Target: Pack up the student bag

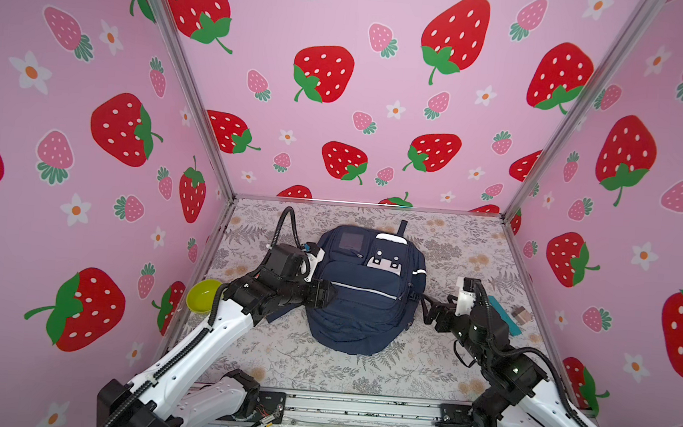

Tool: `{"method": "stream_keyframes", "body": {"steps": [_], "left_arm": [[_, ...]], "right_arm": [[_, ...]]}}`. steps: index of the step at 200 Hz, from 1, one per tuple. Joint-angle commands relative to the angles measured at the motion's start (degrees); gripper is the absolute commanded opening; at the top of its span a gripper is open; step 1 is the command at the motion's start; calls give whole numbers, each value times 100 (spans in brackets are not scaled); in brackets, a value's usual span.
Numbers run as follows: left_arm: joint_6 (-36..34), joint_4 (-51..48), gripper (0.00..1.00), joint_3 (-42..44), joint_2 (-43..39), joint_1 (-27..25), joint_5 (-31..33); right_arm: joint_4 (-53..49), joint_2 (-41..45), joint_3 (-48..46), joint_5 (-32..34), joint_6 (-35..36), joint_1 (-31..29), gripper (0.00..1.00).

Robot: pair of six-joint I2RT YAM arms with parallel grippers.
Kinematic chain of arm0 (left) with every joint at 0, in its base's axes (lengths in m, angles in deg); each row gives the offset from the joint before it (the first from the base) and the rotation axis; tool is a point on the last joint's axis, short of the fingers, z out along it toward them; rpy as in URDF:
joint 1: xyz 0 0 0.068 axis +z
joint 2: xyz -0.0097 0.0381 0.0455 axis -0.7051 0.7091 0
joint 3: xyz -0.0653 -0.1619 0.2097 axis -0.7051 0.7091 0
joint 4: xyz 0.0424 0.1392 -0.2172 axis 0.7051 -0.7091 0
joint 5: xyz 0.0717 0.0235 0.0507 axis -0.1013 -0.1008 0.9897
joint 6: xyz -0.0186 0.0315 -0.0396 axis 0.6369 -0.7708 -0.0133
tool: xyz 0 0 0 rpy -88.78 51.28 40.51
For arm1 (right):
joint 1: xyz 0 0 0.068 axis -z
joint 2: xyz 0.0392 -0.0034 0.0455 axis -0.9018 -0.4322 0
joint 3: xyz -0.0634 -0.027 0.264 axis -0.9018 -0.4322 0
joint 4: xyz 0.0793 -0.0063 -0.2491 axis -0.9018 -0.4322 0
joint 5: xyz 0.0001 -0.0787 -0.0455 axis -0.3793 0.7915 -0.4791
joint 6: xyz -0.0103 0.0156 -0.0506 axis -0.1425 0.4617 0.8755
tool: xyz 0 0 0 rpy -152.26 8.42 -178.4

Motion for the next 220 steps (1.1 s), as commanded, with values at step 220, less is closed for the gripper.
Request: {"method": "stream_keyframes", "body": {"steps": [220], "left_arm": [[-2492, -259, 82, -1124, 2066, -1852, 3304]], "right_arm": [[4279, -4905, 328, -6581, 114, 2265, 58]]}}
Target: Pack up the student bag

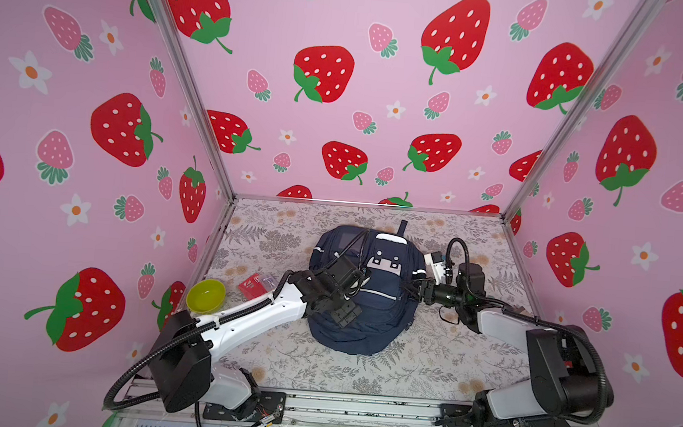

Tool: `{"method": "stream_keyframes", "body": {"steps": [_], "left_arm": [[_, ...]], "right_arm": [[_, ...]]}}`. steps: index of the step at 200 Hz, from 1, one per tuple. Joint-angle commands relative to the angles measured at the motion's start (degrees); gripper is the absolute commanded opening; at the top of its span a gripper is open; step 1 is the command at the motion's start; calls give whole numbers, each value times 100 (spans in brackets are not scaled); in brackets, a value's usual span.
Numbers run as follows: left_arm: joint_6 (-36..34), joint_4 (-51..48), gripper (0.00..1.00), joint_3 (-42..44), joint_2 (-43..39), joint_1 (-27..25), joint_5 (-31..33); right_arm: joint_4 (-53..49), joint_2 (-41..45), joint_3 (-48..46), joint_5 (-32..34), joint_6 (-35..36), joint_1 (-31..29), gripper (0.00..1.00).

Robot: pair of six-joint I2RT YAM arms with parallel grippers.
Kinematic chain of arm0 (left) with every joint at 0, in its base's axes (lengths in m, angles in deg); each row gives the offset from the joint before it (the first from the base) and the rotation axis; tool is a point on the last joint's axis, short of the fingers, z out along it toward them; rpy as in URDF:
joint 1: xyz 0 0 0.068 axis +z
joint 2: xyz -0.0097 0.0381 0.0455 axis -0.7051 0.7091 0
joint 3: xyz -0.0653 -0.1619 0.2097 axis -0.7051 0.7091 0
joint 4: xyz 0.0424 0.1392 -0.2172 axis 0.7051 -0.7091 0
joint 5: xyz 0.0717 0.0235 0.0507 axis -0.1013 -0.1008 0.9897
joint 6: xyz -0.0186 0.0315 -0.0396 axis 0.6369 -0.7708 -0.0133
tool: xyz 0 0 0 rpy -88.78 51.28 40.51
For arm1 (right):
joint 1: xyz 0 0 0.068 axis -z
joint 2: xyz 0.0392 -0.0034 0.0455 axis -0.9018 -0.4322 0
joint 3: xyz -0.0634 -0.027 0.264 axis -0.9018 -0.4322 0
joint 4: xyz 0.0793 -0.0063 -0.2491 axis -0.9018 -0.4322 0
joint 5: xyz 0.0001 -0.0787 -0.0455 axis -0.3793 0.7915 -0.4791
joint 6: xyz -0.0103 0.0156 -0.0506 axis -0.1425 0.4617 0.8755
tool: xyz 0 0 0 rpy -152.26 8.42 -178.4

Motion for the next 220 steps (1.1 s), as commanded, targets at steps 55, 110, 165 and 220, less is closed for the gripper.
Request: {"method": "stream_keyframes", "body": {"steps": [55, 110, 165, 220], "left_arm": [[-109, 75, 65, -345, 35, 102, 165], [54, -22, 50, -506, 128, 170, 162], [200, -39, 43, -522, 102, 225, 83], [237, -5, 42, -504, 62, 229, -30]], "right_arm": [[1907, -326, -611, -776, -896, -50, 51], [2238, -242, -943, -689, -1123, -213, 37], [2109, 17, -1100, -581, -1134, -380, 32], [953, 396, -989, 114, -465, -676, 40]]}}
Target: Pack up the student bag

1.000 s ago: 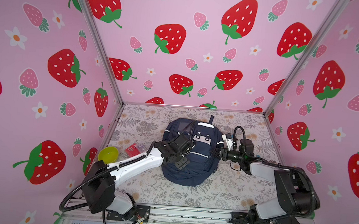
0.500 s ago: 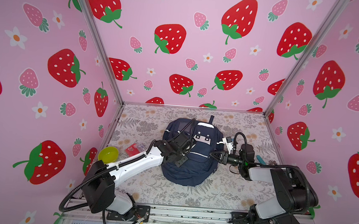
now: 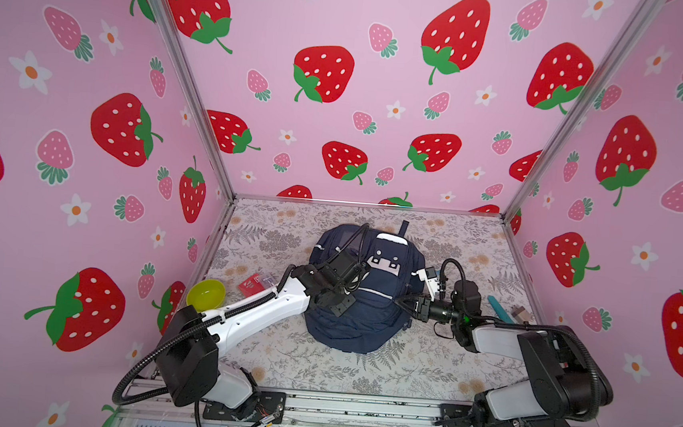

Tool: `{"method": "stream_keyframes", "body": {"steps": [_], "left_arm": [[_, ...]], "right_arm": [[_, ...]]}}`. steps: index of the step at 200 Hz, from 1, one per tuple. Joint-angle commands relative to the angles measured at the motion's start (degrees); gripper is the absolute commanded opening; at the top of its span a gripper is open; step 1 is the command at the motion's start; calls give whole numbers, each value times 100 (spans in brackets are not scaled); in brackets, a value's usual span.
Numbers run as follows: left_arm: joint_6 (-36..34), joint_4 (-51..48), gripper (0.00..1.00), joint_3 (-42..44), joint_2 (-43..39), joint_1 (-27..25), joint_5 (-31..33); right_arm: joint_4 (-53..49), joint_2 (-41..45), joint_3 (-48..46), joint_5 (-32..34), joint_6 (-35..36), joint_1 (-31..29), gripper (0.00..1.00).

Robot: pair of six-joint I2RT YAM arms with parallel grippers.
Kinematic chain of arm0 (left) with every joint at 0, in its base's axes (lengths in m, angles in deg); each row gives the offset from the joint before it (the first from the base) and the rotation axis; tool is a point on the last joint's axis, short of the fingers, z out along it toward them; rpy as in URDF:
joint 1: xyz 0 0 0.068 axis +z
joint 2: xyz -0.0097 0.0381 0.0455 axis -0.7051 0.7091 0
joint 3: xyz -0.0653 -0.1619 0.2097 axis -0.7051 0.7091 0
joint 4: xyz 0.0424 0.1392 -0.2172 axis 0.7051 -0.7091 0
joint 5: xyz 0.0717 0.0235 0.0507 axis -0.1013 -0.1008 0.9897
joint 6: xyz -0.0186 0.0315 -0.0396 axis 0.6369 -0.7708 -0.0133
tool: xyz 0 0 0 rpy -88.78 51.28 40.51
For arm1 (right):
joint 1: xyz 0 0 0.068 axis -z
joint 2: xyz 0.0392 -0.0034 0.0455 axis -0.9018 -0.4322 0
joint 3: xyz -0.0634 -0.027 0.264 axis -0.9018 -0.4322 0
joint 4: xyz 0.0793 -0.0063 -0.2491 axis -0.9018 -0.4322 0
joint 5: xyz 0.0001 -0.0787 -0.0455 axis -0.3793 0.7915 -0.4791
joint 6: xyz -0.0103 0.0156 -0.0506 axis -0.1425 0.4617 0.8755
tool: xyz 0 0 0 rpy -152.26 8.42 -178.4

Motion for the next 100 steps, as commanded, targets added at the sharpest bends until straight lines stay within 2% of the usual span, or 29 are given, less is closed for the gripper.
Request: {"method": "stream_keyframes", "body": {"steps": [1, 12, 48, 100], "left_arm": [[87, 164, 42, -262, -34, 59, 21], [91, 164, 42, -268, -10, 63, -19], [109, 151, 41, -281, -1, 71, -101], [155, 170, 40, -270, -12, 74, -221]], "right_arm": [[-597, 176, 74, 327, 379, -89, 41], [-833, 302, 99, 485, 502, -140, 50], [-1284, 657, 56, 801, 651, -390, 50], [-2688, 1152, 374, 1962, 1284, -700, 33]]}}
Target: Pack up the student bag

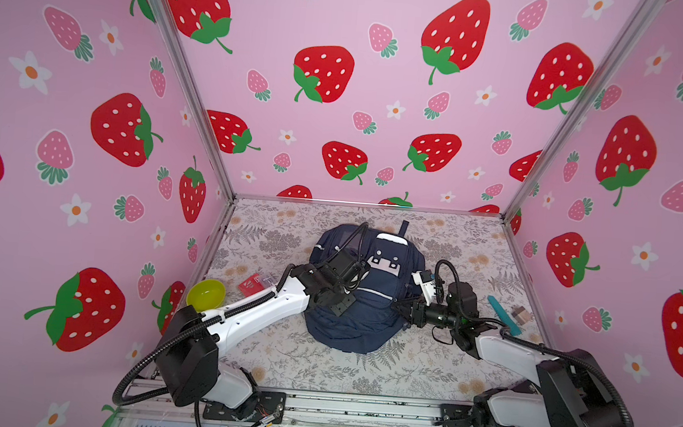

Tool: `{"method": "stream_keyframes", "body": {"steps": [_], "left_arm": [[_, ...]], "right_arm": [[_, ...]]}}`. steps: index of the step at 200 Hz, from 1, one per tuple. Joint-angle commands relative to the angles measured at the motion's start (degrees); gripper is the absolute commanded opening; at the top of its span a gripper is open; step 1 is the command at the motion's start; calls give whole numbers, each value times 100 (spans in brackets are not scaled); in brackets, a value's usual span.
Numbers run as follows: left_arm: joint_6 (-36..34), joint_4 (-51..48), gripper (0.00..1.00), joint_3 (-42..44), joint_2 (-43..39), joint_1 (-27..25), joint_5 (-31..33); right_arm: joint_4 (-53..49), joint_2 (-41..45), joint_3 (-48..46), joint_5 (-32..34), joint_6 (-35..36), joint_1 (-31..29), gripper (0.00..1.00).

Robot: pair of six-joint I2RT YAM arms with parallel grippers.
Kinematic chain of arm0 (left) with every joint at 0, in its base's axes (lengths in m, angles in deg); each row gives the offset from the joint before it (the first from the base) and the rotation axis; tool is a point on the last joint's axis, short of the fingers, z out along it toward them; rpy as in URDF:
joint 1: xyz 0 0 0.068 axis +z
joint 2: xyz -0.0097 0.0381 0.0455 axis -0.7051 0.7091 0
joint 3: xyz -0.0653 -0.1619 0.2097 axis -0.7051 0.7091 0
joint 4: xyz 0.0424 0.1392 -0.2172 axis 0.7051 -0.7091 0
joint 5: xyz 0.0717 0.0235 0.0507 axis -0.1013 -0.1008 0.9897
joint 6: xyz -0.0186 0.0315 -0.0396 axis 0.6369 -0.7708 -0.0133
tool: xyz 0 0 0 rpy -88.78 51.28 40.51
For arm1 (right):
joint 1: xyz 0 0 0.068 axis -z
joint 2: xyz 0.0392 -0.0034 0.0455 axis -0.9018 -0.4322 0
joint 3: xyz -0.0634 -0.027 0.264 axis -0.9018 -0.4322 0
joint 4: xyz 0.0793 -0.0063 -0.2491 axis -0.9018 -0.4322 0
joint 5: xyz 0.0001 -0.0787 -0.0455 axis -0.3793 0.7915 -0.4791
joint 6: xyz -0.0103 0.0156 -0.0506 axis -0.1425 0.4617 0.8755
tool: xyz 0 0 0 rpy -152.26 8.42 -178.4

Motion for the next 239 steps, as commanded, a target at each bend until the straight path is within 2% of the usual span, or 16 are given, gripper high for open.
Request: {"method": "stream_keyframes", "body": {"steps": [1, 15, 40, 67, 85, 123, 129, 160, 174, 178, 185, 205, 221, 239], "left_arm": [[95, 159, 40, -255, -9, 34, -89], [107, 127, 40, -290, -1, 34, -97], [137, 177, 39, -246, -17, 35, -163], [203, 177, 35, -260, 12, 35, -178], [330, 210, 29, -286, 62, 44, -244], [777, 435, 7, -282, 229, 13, -866], [872, 476, 0, -300, 268, -7, -904], [1503, 914, 0, -256, 410, -150, -974], [1797, 1054, 0, -287, 467, -217, -1199], [1859, 1074, 4, -297, 471, -249, -1249], [1985, 1077, 24, -329, 454, -274, -1275], [2438, 932, 61, -311, 148, -149, -1116], [2725, 583, 69, -300, -193, 255, -1039], [3161, 284, 73, -218, -498, 1102, -1364]], "right_arm": [[-946, 174, 222, 718, 485, -143, 32], [-1078, 235, 269, 839, 513, -180, 29], [-1395, 278, 401, 1100, 630, -290, 12], [-1824, 428, 503, 1381, 681, -487, 0], [-2273, 681, 608, 1750, 709, -799, 0], [-2747, 1031, 849, 2368, 361, -1579, 0], [-2742, 1002, 895, 2418, 275, -1686, 0], [-2624, 544, 1244, 2566, -163, -2322, 0], [-2458, 295, 1341, 2671, -366, -2496, 0], [-2452, 233, 1359, 2710, -421, -2504, 0], [-2503, 135, 1397, 2833, -491, -2502, 0], [-2691, 65, 1454, 3178, -520, -2453, 0], [-2717, 182, 1381, 3173, -541, -2367, 0], [-2791, 356, 1320, 3156, -547, -2344, 0]]}}
